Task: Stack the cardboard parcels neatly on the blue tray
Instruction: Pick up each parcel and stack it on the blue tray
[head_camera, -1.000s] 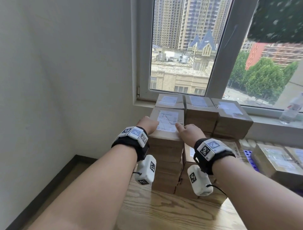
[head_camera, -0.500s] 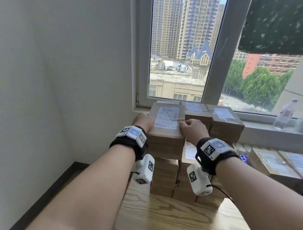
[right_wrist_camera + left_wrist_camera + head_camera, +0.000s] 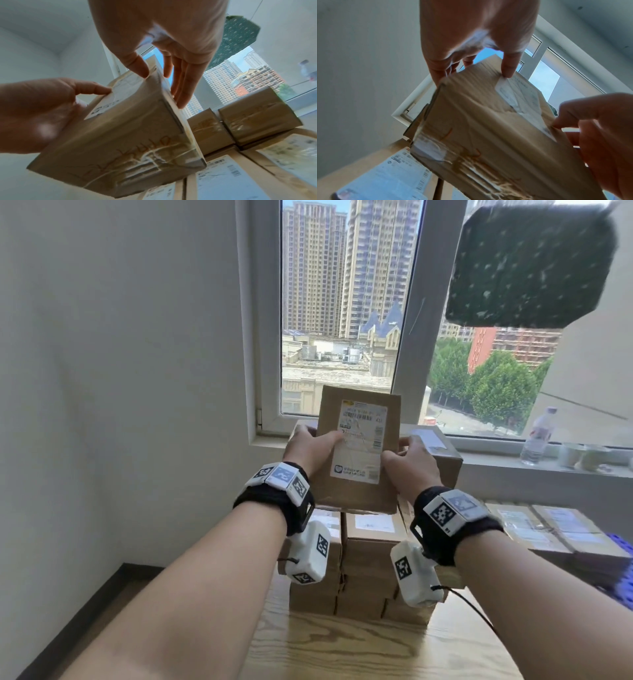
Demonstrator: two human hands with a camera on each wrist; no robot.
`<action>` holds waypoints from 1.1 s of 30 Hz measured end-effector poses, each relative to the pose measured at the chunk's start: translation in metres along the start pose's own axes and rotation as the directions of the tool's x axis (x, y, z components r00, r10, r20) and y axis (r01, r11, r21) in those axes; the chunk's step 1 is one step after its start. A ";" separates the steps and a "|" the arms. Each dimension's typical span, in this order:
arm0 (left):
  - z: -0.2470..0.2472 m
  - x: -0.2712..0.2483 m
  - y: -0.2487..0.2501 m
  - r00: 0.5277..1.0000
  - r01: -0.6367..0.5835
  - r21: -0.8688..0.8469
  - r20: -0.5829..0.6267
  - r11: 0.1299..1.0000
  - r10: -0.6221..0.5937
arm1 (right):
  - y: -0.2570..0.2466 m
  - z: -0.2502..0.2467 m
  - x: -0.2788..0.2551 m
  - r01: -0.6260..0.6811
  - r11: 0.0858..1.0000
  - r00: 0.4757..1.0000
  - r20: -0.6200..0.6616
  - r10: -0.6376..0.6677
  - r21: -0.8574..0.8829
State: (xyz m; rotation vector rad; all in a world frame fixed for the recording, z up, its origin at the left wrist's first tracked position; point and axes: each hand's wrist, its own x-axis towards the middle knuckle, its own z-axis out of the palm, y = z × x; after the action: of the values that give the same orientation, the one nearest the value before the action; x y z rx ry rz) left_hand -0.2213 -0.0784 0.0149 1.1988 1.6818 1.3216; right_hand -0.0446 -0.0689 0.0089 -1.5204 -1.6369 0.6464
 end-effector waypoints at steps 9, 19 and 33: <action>0.062 0.006 0.000 0.972 0.004 -0.134 0.232 0.991 0.027 | 0.036 -0.052 -0.009 -0.088 0.995 0.987 -0.133 0.094 0.050; 0.146 -0.018 0.012 0.925 -0.006 -0.256 0.365 0.967 0.103 | 0.091 -0.114 -0.019 -0.144 0.977 0.978 -0.126 0.164 0.156; 0.327 -0.068 0.038 0.883 -0.022 -0.244 0.449 0.970 0.133 | 0.213 -0.255 -0.017 -0.180 0.965 0.967 -0.147 0.209 0.188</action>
State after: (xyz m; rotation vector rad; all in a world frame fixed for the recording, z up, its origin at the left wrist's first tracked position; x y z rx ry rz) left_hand 0.1071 -0.0271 -0.0345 1.3245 1.1152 1.1260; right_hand 0.2860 -0.0906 -0.0250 -1.5743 -1.2821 0.7280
